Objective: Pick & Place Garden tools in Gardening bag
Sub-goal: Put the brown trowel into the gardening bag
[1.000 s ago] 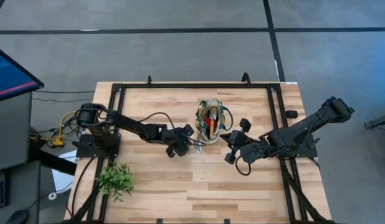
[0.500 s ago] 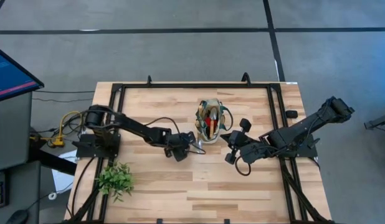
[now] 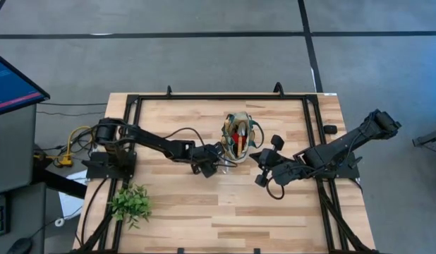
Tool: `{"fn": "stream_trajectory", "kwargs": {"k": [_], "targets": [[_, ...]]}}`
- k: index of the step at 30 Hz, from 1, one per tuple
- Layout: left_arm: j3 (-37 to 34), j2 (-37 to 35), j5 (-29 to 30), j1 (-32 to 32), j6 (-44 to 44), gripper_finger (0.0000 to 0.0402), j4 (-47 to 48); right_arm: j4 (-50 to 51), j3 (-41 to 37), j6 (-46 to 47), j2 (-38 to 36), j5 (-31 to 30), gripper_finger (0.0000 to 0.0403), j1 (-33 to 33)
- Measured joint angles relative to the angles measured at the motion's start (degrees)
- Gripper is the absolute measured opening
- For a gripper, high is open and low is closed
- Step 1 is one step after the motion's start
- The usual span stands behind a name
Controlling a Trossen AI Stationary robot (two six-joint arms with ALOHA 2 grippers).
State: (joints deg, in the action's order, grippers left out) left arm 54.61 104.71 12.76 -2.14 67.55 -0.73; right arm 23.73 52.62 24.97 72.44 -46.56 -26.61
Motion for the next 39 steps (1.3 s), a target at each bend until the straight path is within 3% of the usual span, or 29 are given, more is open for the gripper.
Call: {"fn": "stream_trajectory", "kwargs": {"k": [11,20,26,39], "targets": [[-0.02,0.75,-7.20,-0.15,-11.05,0.0004,-7.06,-0.04,0.00,0.02,0.00,0.41,0.0000,0.00],[0.81,7.35,-4.74,-0.43,-10.85,0.0003,-8.28,-0.02,0.00,0.00,0.00,0.43,0.0000,0.00],[1.18,7.77,-4.23,-0.45,-12.35,0.0002,-7.90,0.16,0.00,-0.01,0.00,0.46,0.0000,0.00],[0.84,0.87,-4.54,-1.38,-26.70,0.0002,10.91,1.29,-0.02,-0.02,0.00,1.03,0.0000,0.00]]}}
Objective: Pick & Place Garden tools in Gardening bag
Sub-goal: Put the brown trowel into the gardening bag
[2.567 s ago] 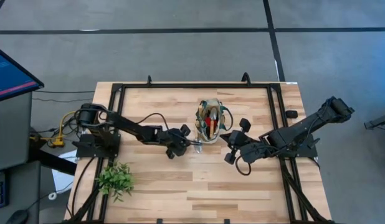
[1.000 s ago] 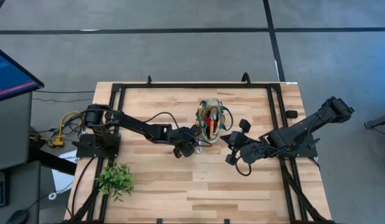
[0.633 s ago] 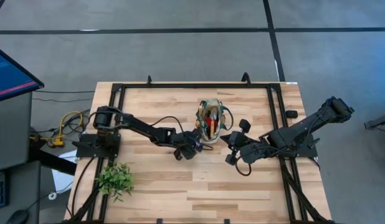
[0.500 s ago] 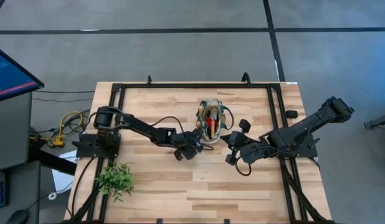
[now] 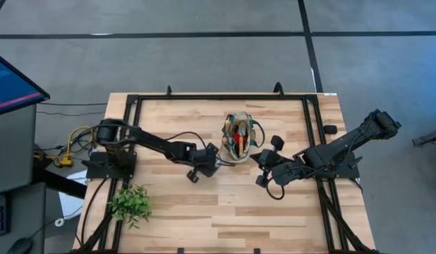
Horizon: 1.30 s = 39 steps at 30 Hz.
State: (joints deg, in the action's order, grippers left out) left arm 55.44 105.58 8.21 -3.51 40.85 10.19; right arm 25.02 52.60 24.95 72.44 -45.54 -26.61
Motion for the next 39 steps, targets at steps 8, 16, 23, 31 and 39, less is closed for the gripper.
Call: {"fn": "stream_trajectory", "kwargs": {"k": [8,16,23,31,39], "targets": [[-0.07,-4.08,-6.01,-3.83,-11.87,0.0002,11.17,-0.29,0.00,0.00,0.00,2.20,0.0000,0.00],[-0.07,-5.25,-1.19,-8.40,-18.81,0.0002,12.96,-0.23,0.00,0.00,0.00,2.58,0.0000,-0.04],[0.01,-6.57,5.38,-7.30,-16.85,0.0002,2.32,-0.36,0.00,0.00,0.00,3.56,0.0000,-0.18],[0.05,-3.92,5.00,-0.29,-13.24,0.0002,-1.90,-0.63,0.00,0.02,-0.02,3.58,0.0000,-1.96],[0.04,-3.94,-0.57,3.33,-12.70,0.0002,-2.43,-0.64,0.00,0.02,-0.02,3.52,0.0000,-2.14]]}}
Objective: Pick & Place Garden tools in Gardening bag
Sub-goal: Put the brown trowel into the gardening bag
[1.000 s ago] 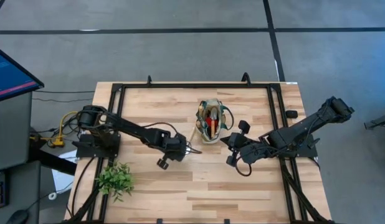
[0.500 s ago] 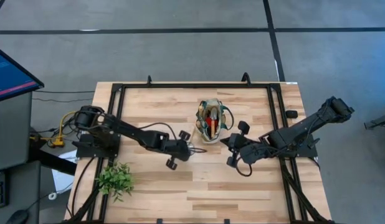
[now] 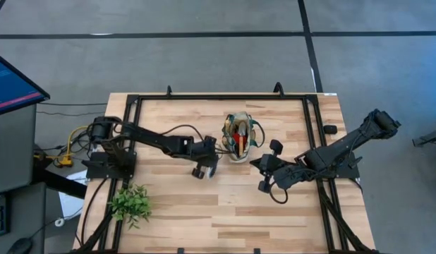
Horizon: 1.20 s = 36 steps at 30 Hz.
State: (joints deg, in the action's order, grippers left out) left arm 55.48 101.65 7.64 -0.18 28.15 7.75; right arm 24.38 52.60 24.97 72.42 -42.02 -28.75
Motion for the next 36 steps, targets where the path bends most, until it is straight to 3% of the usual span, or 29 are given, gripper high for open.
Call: {"fn": "stream_trajectory", "kwargs": {"k": [4,8,13,20,26,32,34,36], "targets": [[0.00,0.00,-1.23,1.34,0.03,0.0002,-0.38,-0.01,0.00,0.00,0.00,-0.27,0.0000,0.00],[0.09,2.77,-6.35,2.04,-0.21,0.0002,-0.59,-0.21,0.00,0.02,0.00,-0.29,0.0000,0.00],[0.29,6.79,-5.16,1.01,-1.12,0.0002,-1.53,-0.91,0.00,0.02,0.00,-0.38,0.0000,0.00],[0.26,6.20,-4.16,-1.78,-4.99,0.0002,0.58,-0.85,0.00,0.00,0.00,-0.46,0.0000,0.00],[-0.31,0.84,-1.04,-2.91,-9.73,0.0002,7.01,-0.81,0.00,-0.96,0.00,-0.20,0.0000,0.00],[-0.11,-6.53,1.90,0.13,-17.77,0.0002,7.51,-0.79,0.02,-1.11,0.00,0.00,0.0000,0.00],[-0.15,-9.37,1.87,0.70,-14.25,0.0002,9.61,-0.69,0.02,-1.13,0.00,0.04,0.0000,-0.18],[-0.10,-11.83,2.00,0.87,-5.17,0.0002,11.58,-0.20,0.02,-1.14,0.00,0.13,0.0000,-0.62]]}}
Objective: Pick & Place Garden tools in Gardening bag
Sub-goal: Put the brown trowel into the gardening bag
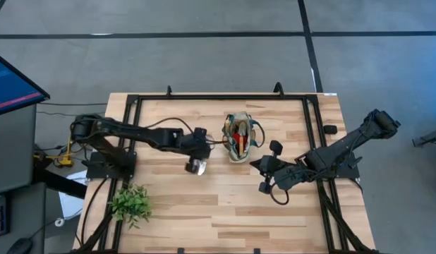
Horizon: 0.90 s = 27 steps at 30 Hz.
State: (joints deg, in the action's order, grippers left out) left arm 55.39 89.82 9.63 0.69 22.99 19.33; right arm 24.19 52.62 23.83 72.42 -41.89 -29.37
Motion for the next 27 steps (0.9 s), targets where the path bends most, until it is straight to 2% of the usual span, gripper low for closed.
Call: {"fn": "stream_trajectory", "kwargs": {"k": [3,5,9,12,18,27], "targets": [[-2.22,-3.01,0.52,-0.21,16.77,0.0002,0.25,0.03,0.00,-0.38,0.00,0.09,0.0000,-0.41],[-4.46,-3.89,0.50,-0.28,24.72,0.0002,-0.14,0.03,0.00,-0.39,0.00,0.09,0.0000,-0.72],[-9.14,-2.20,0.56,-0.33,30.74,0.0002,-0.60,-0.08,0.00,-0.37,0.00,0.04,0.0000,-1.21],[-12.08,-0.36,2.56,-0.33,37.57,0.0002,-4.40,-0.40,0.00,-0.35,0.00,0.04,0.0000,-1.31],[-13.54,2.35,6.25,-0.28,47.37,0.0007,-10.01,-0.90,0.00,-0.30,0.00,-0.09,0.0000,-0.39],[-13.52,2.78,10.97,2.67,59.14,0.0075,-12.33,-1.09,0.00,-0.24,0.00,0.00,0.0000,-0.08]]}}
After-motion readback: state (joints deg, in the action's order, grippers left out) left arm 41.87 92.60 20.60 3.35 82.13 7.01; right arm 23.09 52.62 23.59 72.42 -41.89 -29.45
